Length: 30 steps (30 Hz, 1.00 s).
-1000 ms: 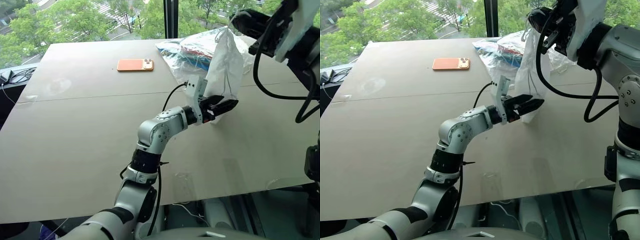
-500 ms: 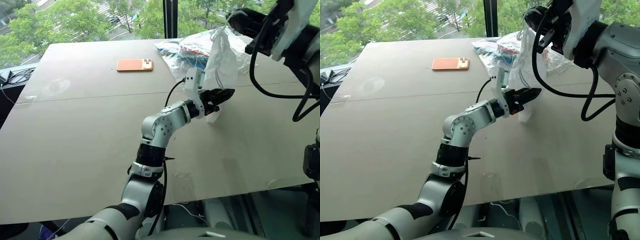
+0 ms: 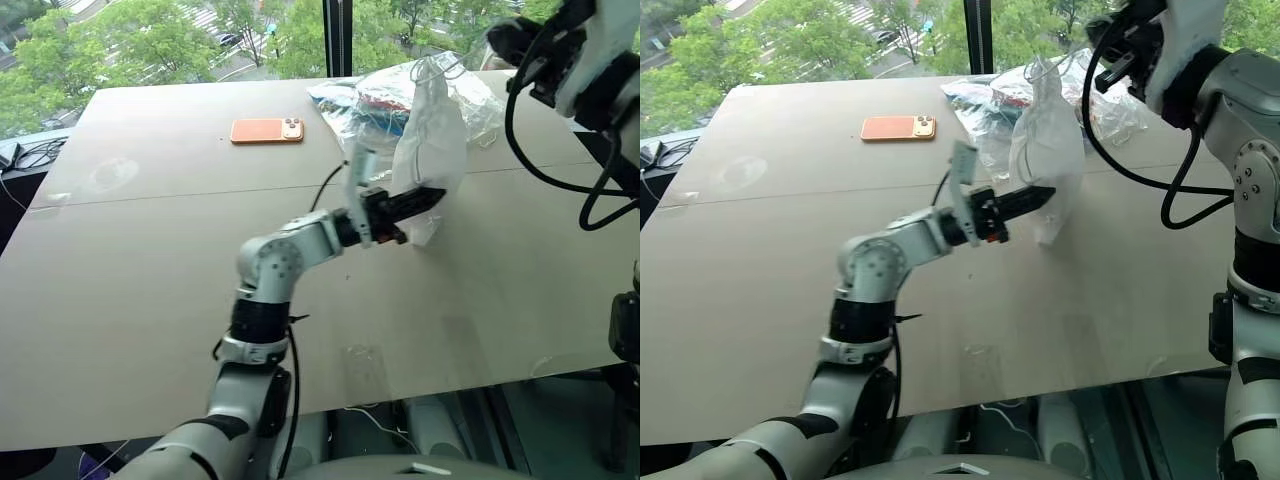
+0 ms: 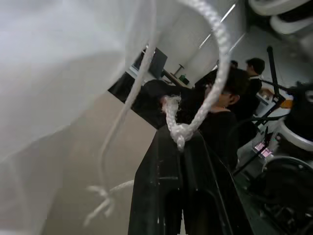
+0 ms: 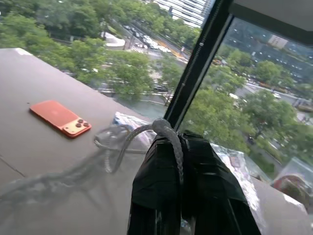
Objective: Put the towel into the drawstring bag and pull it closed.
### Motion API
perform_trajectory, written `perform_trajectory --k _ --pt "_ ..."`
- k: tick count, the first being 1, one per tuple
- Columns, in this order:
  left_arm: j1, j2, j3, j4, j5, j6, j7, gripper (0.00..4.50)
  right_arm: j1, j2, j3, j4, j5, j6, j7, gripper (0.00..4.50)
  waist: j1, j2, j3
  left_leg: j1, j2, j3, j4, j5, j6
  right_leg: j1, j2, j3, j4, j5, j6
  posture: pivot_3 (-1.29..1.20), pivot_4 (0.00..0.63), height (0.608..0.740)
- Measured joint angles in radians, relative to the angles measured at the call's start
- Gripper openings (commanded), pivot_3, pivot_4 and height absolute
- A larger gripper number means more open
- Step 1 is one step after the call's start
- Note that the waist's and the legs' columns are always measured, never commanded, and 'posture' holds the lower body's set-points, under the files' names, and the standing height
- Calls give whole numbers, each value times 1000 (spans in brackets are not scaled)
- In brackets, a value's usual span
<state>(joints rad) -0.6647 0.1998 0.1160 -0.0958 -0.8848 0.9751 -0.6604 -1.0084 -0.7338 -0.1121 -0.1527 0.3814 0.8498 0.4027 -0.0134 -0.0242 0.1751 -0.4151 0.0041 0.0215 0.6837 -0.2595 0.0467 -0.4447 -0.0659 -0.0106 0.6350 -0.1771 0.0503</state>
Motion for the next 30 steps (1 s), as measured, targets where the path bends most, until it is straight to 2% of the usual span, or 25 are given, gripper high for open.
perform_trajectory --k 3,6,11,12,16,18,25,30 --pt "-7 38 44 8 -15 -9 -12 42 -12 8 -15 40 -33 -46 -31 0 4 0 0 -1 0 0 0 0 0 0 0 0 -1 0 0 0 150 740" --pt "-72 94 84 92 20 -71 6 42 -46 16 -28 96 -77 -103 -82 0 5 0 0 -1 -2 0 0 0 0 0 0 0 -2 0 0 0 150 740" --pt "-179 192 95 248 233 -297 75 42 -53 5 -62 161 -167 -203 -158 0 3 0 0 -1 -2 1 -2 0 0 0 0 0 -5 0 0 0 150 740" --pt "-181 195 93 255 244 -308 78 42 -53 5 -63 163 -171 -205 -161 0 2 0 0 -1 -2 1 -3 0 -1 0 0 0 -5 0 0 0 150 740" --pt "-285 225 82 451 403 -533 162 42 -56 -10 -63 181 -220 -272 -185 0 1 0 0 -2 -2 1 -4 0 -1 -1 0 0 -6 0 0 0 150 740" --pt "-347 248 93 526 440 -636 170 42 -62 -22 -63 190 -229 -292 -188 0 1 0 0 -2 -2 1 -5 0 -1 -1 0 0 -7 0 0 0 150 740" --pt "-450 304 134 687 475 -806 189 42 -65 -106 -111 194 -265 -332 -223 0 4 0 0 -3 -2 1 -10 1 -2 -2 -4 -1 -9 1 1 0 150 740" --pt "-506 353 139 846 526 -897 268 42 5 -122 -136 209 -267 -338 -254 0 -2 0 0 -2 -2 2 -10 0 0 -2 -4 -1 -9 1 1 0 150 740"
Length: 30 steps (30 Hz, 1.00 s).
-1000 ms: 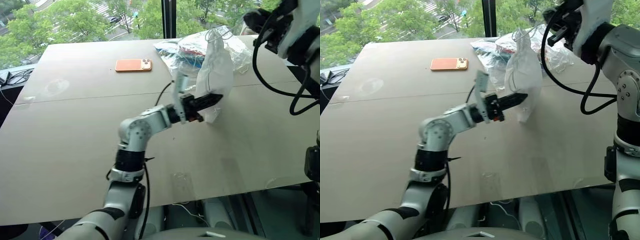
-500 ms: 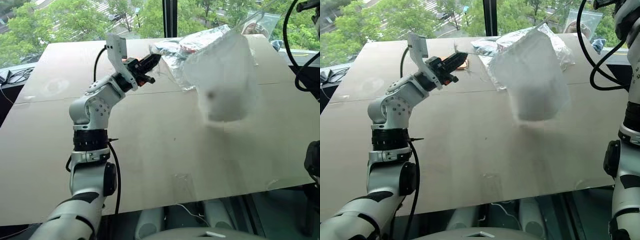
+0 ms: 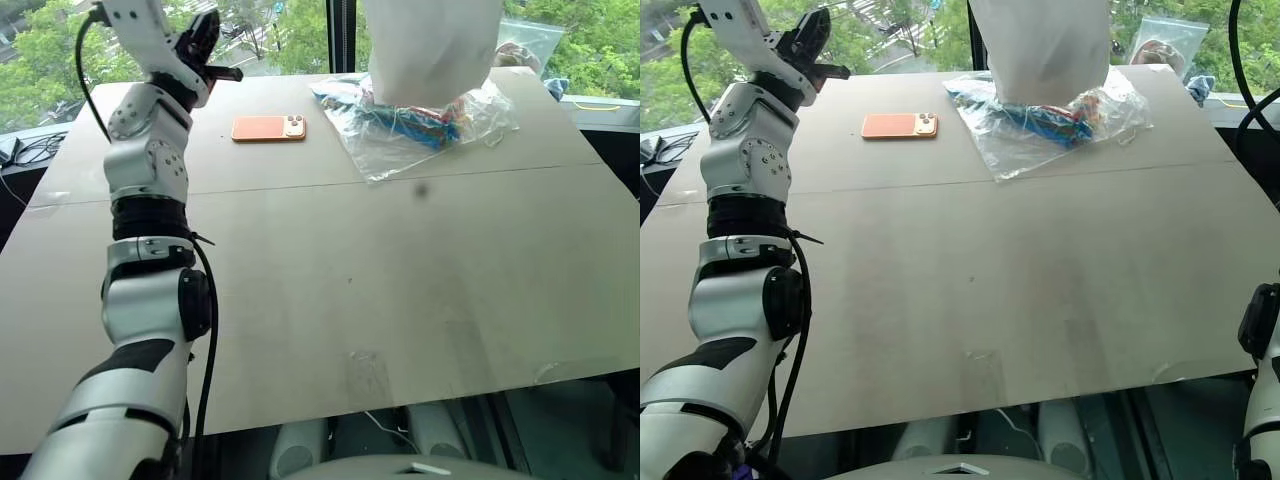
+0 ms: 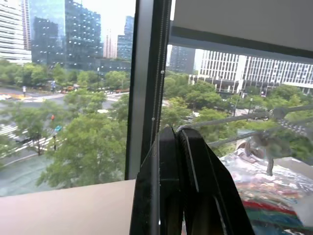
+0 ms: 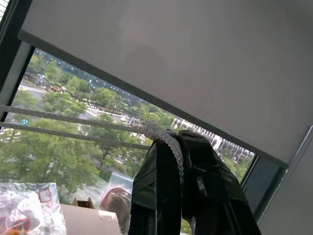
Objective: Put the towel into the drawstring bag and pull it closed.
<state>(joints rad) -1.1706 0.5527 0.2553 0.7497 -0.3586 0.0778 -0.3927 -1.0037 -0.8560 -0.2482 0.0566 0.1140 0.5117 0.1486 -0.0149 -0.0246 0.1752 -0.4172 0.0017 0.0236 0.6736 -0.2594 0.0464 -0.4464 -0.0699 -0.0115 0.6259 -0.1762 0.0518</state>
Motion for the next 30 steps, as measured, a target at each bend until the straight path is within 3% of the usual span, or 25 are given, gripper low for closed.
perform_trajectory --k 5,8,13,18,21,30 --pt "3 13 0 48 9 -47 -29 42 48 -1 -2 14 13 -10 3 0 1 0 0 0 0 0 -1 1 -2 0 0 0 0 0 0 0 150 740" --pt "122 31 16 -62 -40 5 -119 42 142 -1 -68 -78 109 64 93 0 -1 0 0 1 1 1 -3 2 -4 0 0 1 0 0 0 0 150 740" --pt "504 36 27 -414 -176 263 -242 42 509 27 -136 -420 375 287 293 0 0 0 0 -2 3 0 -3 3 -4 0 0 -1 0 0 0 0 150 740" --pt "793 38 -18 -687 -191 369 -268 42 897 67 -87 -713 538 408 395 0 14 0 0 2 3 -1 0 -1 1 4 0 -2 -1 0 0 0 150 740" --pt "898 2 -81 -782 -185 397 -282 42 1021 108 -1 -756 515 386 389 0 17 0 0 4 3 -2 6 -1 2 7 0 -2 0 -1 -1 0 150 740" --pt "933 -78 -154 -856 -163 416 -259 42 1023 207 197 -700 336 278 289 0 17 0 -1 16 8 -1 13 1 0 18 7 -1 1 1 -3 0 150 740"
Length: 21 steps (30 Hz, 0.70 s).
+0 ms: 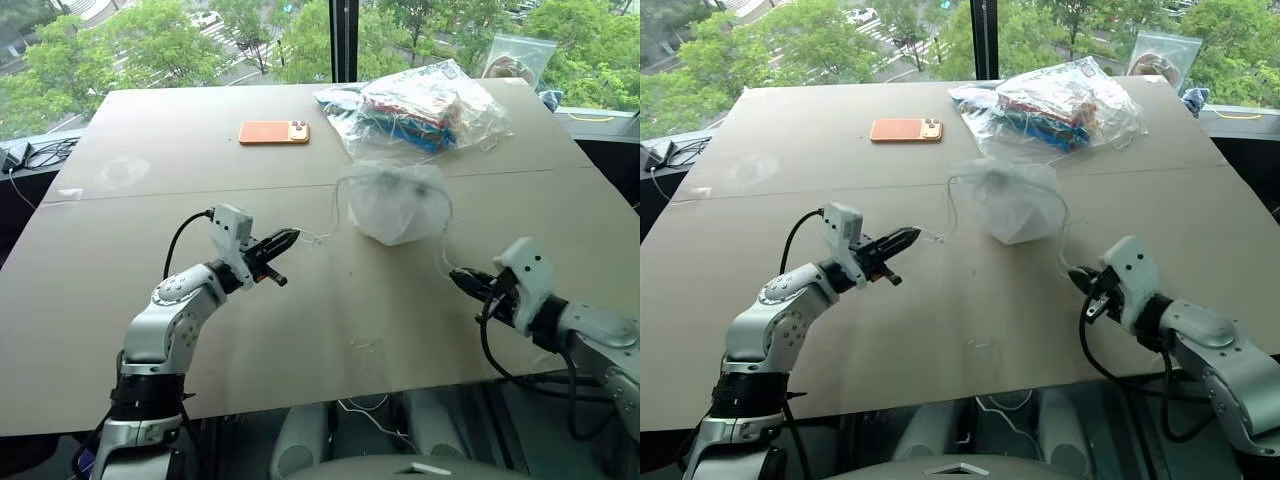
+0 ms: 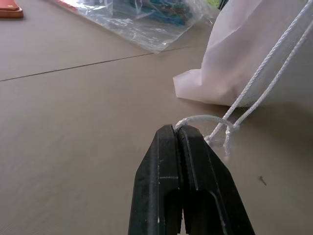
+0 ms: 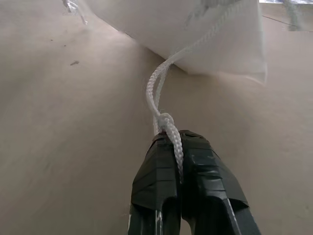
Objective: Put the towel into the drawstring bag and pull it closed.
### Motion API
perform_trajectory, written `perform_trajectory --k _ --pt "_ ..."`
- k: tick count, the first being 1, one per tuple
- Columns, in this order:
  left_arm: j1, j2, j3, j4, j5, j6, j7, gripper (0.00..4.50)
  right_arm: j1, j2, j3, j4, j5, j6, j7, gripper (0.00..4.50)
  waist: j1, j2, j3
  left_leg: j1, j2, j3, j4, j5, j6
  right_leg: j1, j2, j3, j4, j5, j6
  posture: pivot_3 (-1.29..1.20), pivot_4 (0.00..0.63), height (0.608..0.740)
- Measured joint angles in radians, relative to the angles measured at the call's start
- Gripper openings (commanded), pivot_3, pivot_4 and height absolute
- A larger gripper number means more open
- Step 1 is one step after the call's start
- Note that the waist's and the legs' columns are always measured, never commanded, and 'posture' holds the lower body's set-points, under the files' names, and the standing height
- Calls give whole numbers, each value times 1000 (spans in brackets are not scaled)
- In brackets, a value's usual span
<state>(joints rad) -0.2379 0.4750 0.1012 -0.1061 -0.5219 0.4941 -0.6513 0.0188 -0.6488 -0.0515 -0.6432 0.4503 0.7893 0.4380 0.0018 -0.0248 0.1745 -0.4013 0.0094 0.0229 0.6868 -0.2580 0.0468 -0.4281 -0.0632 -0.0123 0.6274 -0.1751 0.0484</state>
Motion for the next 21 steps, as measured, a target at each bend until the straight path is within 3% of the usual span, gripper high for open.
perform_trajectory --k 3,5,6,7,8,11,12,17,21 --pt "-3 15 -2 2 -5 2 -36 891 -2 7 4 61 -50 -42 -7 1017 0 0 0 0 0 0 -2 0 0 -1 0 0 0 0 0 0 150 740" --pt "3 33 5 2 -13 2 -61 1794 10 6 -3 70 -60 -59 -4 1973 0 0 0 0 0 1 -4 0 0 -1 0 1 0 0 -1 0 150 740" --pt "17 55 12 -1 -18 3 -87 1957 34 2 -8 70 -66 -80 10 2158 0 0 0 0 0 0 -4 0 0 -1 0 1 -1 0 -1 0 150 740" --pt "23 61 13 -3 -22 4 -95 2544 41 1 -9 68 -67 -86 14 2783 0 0 0 0 0 0 -5 0 0 -1 0 1 -1 0 -1 0 150 740" --pt "63 90 21 -9 -33 10 -129 2805 88 -7 -17 56 -67 -107 37 3042 0 0 0 0 0 1 -5 -1 0 -1 0 1 -1 0 -1 0 150 740" --pt "155 143 59 -33 -55 20 -194 4087 190 -8 -79 12 -46 -152 82 4374 -1 0 0 -1 0 1 -6 -2 0 -2 0 2 -2 -2 0 0 150 740" --pt "183 162 72 -45 -63 20 -212 4459 227 -8 -107 -9 -41 -173 98 4500 0 0 0 -1 0 1 -6 -2 1 -3 -1 2 -2 -3 2 0 150 740" --pt "337 214 186 -92 -74 12 -260 4459 431 -2 -309 -107 27 -262 195 4500 8 0 0 0 1 2 -6 -2 1 -2 -3 1 -2 -4 3 0 150 740" --pt "391 213 255 -121 -81 8 -246 4459 494 0 -395 -123 36 -300 231 4500 10 0 -1 1 1 2 -6 -5 -4 -2 -8 0 -2 -4 3 0 150 740"
